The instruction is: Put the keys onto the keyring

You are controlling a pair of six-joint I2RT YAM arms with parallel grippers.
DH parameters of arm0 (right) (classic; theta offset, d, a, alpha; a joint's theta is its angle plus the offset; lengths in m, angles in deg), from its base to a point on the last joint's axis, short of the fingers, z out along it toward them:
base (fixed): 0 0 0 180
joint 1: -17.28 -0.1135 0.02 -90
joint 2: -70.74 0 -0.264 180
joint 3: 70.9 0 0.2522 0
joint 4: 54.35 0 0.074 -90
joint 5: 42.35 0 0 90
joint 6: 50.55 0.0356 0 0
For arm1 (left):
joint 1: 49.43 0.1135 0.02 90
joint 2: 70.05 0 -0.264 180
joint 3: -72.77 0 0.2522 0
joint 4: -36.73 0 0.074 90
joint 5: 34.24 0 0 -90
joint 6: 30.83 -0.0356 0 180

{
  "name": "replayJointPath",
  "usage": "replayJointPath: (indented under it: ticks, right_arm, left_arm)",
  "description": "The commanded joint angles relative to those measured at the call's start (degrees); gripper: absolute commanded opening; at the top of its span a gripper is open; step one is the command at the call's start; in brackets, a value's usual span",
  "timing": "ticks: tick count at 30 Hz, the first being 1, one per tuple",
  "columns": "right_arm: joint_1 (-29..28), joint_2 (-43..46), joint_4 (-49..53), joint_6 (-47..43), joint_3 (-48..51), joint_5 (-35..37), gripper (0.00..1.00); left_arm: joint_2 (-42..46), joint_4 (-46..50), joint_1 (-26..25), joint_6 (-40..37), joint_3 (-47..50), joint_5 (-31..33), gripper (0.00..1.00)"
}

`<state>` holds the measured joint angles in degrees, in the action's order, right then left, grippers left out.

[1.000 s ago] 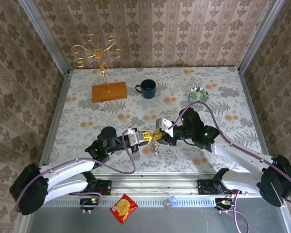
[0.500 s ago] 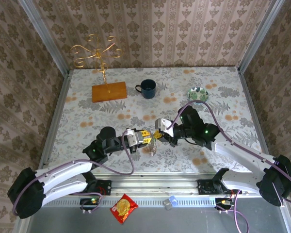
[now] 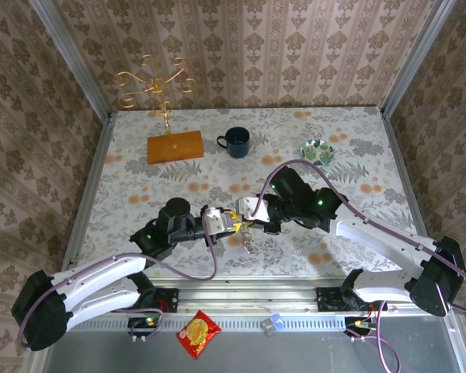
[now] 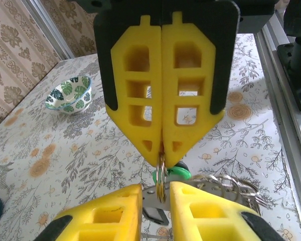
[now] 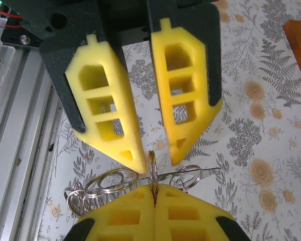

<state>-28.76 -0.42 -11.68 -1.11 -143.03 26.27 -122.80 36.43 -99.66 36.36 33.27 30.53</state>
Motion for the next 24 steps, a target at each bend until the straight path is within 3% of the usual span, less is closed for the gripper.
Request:
replayJointPath:
  ticks: [1,8,10,13,24]
  right_arm:
    - [-1.4,-1.2,1.6,-1.9,-2.5,2.2,0.0]
    - [-2.1,-0.6,-0.3,-0.6,-1.3,2.3,0.01]
    - [-1.3,1.0,-2.4,0.7,0.3,1.5,0.13]
    - [0.9,3.2,-4.9,3.2,3.1,-1.1,0.21]
    - [2.0,4.6,-6.6,5.7,6.0,-2.3,0.22]
  left_arm:
    - [-0.4,0.2,-0.2,-1.4,-2.1,-0.3,0.19]
    - [0.0,0.4,-0.1,-1.7,-2.1,-0.5,0.0]
    - [0.3,0.4,0.0,-1.6,-1.8,-0.7,0.0]
    - [0.6,-0.2,0.0,-1.3,-1.4,-1.1,0.0]
    - [1.3,-2.4,0.0,-0.2,-0.5,-1.8,0.0]
